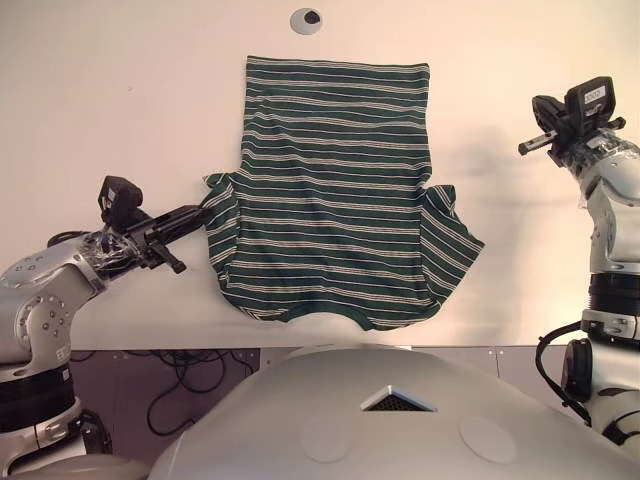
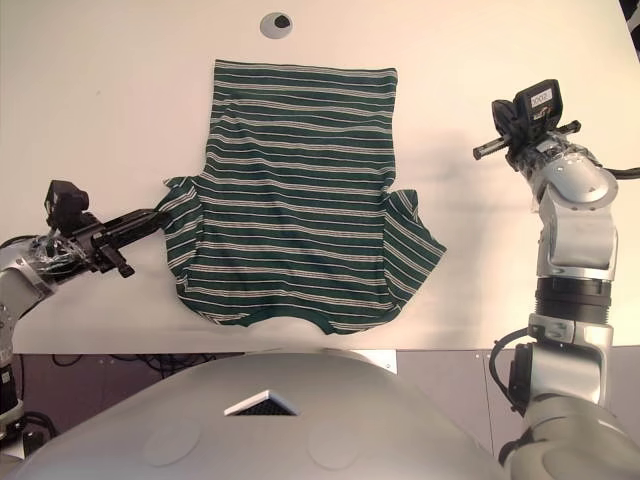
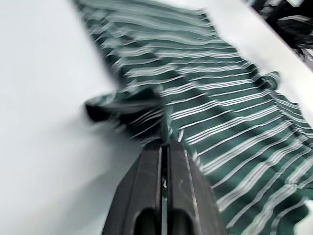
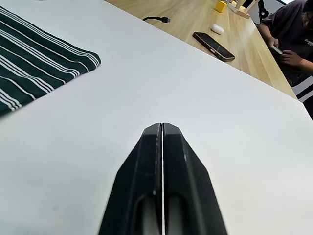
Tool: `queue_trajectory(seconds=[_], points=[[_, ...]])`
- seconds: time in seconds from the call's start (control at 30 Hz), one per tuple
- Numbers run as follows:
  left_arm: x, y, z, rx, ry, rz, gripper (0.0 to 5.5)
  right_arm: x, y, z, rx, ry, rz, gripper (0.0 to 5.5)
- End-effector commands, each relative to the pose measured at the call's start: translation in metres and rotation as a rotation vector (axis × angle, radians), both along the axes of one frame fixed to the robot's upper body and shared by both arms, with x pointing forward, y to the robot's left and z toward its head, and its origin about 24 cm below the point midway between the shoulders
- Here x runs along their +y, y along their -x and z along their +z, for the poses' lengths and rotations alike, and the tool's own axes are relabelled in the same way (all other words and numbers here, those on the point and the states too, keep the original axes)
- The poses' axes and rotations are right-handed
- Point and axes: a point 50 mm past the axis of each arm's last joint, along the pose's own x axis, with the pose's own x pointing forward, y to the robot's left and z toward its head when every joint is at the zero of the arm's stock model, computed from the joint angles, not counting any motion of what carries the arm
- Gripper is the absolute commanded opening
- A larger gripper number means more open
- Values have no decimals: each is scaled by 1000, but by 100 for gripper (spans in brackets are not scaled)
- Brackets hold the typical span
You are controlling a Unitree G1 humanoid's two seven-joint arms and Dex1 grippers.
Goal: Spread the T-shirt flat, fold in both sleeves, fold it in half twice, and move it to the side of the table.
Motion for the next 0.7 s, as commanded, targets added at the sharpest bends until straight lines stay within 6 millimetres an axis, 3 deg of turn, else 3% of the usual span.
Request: queue_trajectory(seconds=[0.03, 0.13, 0.23, 0.37, 0.47, 0.6, 0.7], points=[[-33, -2, -10, 9, -100, -121, 2, 10, 0, -4, 20, 9, 41, 0], [-54, -3, -27, 10, -165, -156, 25, 20, 2, -8, 72, -70, 45, 0], [-60, 1, -36, 26, -199, -177, 66, 27, 22, -11, 209, -252, 69, 50], [-62, 7, -43, 31, -232, -195, 84, 6, 64, -10, 446, -409, 118, 102], [-66, 4, -29, -34, -164, -187, 84, -5, 87, -6, 571, -437, 153, 162], [-66, -7, -2, -136, -82, -161, 84, -4, 107, -9, 709, -433, 240, 162], [-62, -15, 11, -180, -61, -130, 84, -4, 117, -25, 779, -418, 241, 162]])
